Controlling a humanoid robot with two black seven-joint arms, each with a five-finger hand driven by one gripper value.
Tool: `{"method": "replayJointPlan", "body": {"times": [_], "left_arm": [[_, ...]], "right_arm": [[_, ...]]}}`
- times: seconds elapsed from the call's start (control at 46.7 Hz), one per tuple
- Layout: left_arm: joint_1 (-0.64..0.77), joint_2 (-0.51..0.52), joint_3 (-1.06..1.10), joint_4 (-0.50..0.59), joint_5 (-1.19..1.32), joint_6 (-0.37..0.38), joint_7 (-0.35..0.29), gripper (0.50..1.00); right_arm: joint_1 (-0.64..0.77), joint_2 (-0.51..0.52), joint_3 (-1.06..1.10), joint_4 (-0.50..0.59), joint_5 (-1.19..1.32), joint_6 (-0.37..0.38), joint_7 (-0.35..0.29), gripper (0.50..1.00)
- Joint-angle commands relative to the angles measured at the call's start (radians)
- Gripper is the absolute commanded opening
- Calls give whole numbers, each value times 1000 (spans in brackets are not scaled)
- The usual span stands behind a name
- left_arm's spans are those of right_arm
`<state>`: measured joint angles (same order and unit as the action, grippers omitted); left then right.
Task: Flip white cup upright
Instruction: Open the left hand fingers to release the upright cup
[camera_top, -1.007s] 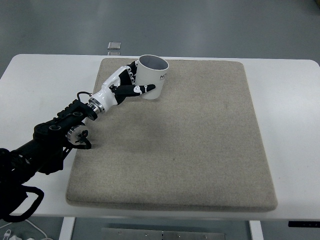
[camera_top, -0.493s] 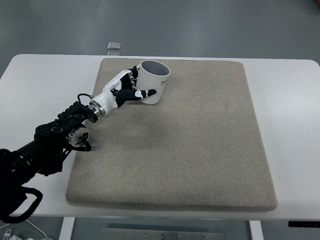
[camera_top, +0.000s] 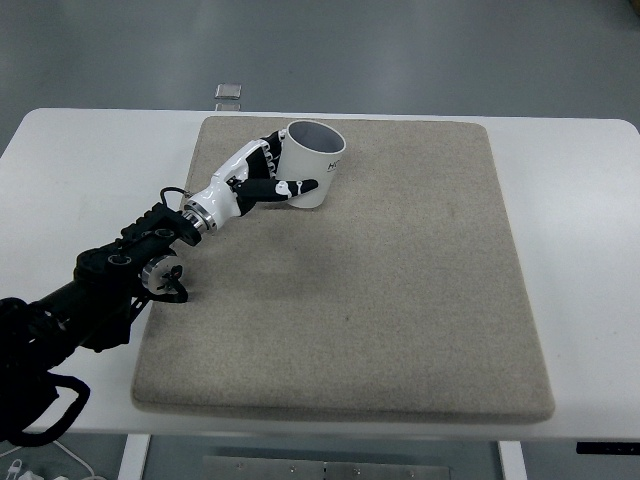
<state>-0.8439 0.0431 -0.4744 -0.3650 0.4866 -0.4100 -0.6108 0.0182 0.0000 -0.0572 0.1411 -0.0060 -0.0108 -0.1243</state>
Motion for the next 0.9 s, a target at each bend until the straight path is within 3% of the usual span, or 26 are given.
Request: {"method": "replayJointPlan", "body": {"times": [0.0, 0.879], "left_arm": [[0, 0, -1, 0, 0, 0, 0, 994], [-52, 6, -58, -11, -17, 0, 0, 994]], "right_arm": [[0, 0, 0, 0, 0, 0, 0, 930], [0, 0, -1, 0, 0, 0, 0, 930]]}}
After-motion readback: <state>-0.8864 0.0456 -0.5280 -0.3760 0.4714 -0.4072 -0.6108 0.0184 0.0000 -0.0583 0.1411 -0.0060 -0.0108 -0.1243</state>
